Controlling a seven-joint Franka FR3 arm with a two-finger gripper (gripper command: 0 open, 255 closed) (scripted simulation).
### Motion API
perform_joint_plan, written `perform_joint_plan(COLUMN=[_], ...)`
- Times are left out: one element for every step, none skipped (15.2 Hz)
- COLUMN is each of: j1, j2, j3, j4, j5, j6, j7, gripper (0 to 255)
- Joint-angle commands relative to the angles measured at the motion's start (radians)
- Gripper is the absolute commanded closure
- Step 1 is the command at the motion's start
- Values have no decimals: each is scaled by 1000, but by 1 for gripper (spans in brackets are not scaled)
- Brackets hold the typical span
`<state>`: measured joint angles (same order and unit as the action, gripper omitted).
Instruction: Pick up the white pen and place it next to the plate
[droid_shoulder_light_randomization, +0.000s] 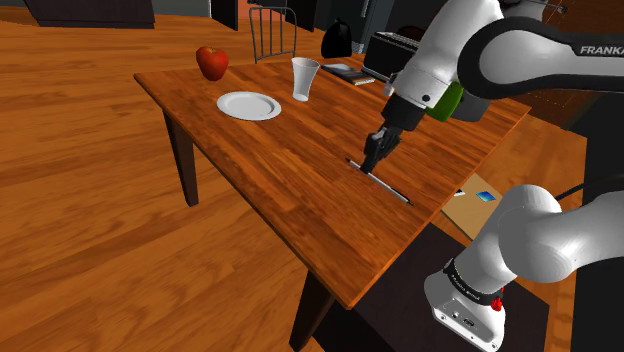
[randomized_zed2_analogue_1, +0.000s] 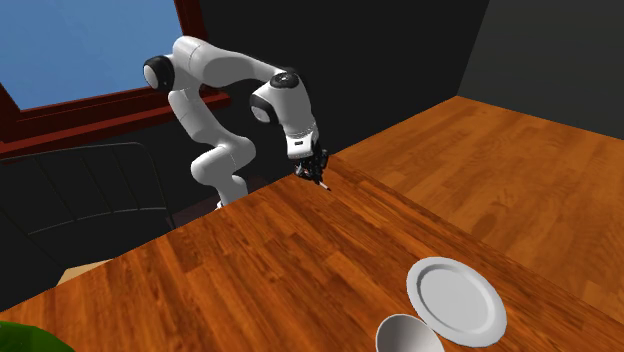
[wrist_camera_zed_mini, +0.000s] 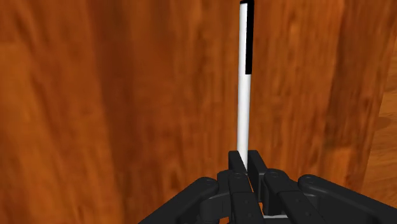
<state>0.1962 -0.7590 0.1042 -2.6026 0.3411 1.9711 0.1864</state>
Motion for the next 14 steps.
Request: perform_joint_plan(j1=[-1,-2,-3,-3,-3,-3,-3,-4,-4,-5,-6,-7,-7,-8], j2=[-6,-7,-7,-7,-7,38,82,126,169,212,254,296,338,379], j3=[-2,-3,-4,-6,-6,1,8,14,21,27,34,40,45,51], j4=[25,38,51,64,69,97,126,156,187,218,251,285,320,356], j5=[-5,-7,-10,-12,-13,-10,-9,-8,-8,-9,-10,-13,-16,-20], j6=[-31,-44,-57,-70,-75,-56,-39,-24,-10,3,14,24,32,39], j7=[9,12,15,18,20,22,24,27,31,35,40,45,51,57], gripper=[255,255,255,255,255,255,255,255,255,255,255,255,255,255])
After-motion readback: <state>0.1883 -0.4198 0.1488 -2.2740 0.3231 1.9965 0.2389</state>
